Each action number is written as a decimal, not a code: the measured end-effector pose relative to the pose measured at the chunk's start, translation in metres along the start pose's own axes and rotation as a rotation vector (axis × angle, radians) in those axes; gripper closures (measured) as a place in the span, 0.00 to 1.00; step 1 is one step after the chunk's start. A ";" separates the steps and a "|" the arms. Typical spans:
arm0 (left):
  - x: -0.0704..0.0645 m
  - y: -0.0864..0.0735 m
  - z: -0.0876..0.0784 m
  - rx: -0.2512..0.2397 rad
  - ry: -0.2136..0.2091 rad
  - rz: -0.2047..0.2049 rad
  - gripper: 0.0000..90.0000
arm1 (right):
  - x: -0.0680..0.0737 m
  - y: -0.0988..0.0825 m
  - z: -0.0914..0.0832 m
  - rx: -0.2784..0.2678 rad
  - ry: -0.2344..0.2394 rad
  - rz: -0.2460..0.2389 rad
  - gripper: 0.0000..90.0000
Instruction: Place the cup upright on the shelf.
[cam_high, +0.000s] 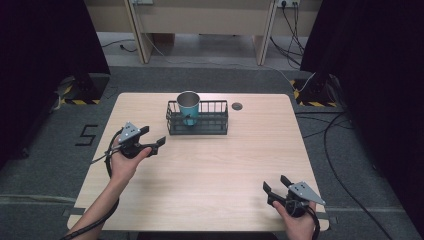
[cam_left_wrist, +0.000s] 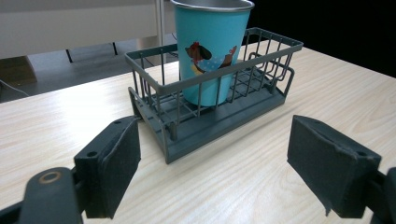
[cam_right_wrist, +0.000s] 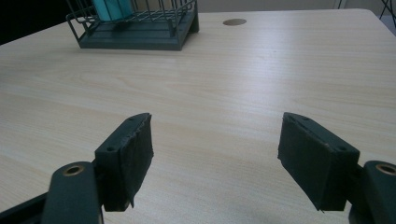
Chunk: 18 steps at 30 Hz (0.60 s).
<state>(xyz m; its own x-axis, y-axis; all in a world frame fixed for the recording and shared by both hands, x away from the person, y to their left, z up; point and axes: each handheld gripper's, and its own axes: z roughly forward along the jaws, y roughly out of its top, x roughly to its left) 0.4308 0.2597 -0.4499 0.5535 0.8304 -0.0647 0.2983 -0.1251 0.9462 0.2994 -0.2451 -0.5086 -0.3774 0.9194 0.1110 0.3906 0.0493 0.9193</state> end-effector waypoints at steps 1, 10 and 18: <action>0.000 -0.001 -0.002 0.000 0.001 0.002 0.19 | 0.000 0.000 0.000 0.000 0.001 -0.001 0.30; 0.002 -0.015 -0.019 0.013 0.014 -0.008 0.19 | 0.000 0.000 -0.001 -0.001 -0.002 -0.001 0.30; 0.004 -0.031 -0.032 0.029 0.034 -0.026 0.19 | 0.000 0.000 -0.001 -0.002 -0.004 -0.003 0.30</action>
<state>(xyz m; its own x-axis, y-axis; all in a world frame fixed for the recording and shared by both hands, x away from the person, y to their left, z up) 0.3986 0.2848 -0.4696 0.5189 0.8512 -0.0784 0.3353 -0.1183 0.9346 0.2987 -0.2457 -0.5077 -0.3749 0.9209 0.1068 0.3883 0.0513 0.9201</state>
